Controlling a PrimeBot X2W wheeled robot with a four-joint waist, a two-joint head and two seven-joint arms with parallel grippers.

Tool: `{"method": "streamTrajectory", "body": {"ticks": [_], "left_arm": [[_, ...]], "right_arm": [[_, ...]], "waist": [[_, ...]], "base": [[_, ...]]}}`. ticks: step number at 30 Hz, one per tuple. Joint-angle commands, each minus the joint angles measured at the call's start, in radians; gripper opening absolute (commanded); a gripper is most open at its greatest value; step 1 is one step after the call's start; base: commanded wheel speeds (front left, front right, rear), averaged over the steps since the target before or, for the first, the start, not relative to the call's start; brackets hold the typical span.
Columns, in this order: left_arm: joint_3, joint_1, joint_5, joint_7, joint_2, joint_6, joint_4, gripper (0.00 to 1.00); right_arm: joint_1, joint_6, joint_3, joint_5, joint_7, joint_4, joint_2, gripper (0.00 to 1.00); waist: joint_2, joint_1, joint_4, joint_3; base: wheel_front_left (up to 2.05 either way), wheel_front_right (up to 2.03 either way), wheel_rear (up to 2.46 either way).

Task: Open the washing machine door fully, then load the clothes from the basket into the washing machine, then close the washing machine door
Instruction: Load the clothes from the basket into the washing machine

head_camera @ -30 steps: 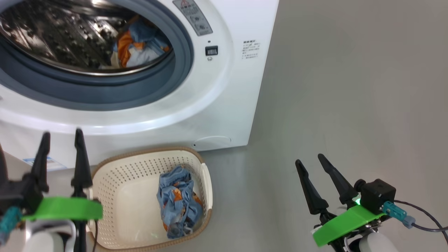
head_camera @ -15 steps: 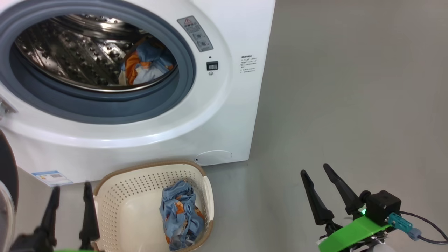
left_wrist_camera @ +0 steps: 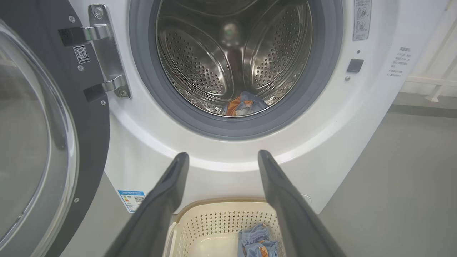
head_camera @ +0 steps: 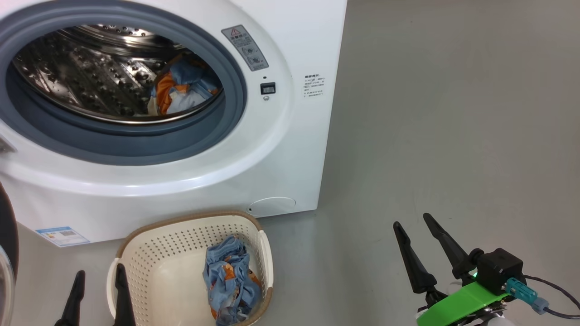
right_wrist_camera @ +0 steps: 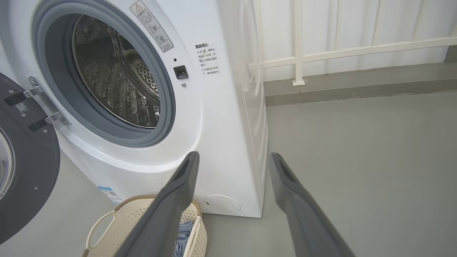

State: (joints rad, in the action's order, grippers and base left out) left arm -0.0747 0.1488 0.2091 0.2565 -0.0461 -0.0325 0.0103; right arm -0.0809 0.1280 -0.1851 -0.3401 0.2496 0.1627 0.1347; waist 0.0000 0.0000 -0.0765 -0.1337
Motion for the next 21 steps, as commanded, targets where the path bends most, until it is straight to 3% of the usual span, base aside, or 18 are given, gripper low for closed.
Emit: {"method": "streamTrajectory", "body": {"ticks": [1, 11, 21], "left_arm": [[-0.024, -0.006, 0.005, 0.005, -0.004, -0.014, 0.03, 1.0], [-0.006, -0.014, 0.008, 0.005, -0.004, -0.012, 0.014, 1.0], [0.004, -0.12, 0.035, 0.005, -0.004, 0.013, -0.019, 1.0]], "right_arm": [[0.005, 0.003, -0.02, 0.02, 0.012, -0.023, 0.01, 1.0], [0.004, 0.003, -0.007, 0.058, 0.012, -0.017, 0.014, 1.0], [-0.013, 0.003, 0.023, 0.071, 0.012, -0.017, -0.004, 1.0]], "waist": [[0.0, 0.0, 0.001, -0.002], [0.0, 0.0, 0.009, -0.03], [0.0, 0.0, 0.011, -0.141]], "base": [[0.0, 0.0, 0.0], [0.0, 0.0, 0.0], [0.0, 0.0, 0.0]]}}
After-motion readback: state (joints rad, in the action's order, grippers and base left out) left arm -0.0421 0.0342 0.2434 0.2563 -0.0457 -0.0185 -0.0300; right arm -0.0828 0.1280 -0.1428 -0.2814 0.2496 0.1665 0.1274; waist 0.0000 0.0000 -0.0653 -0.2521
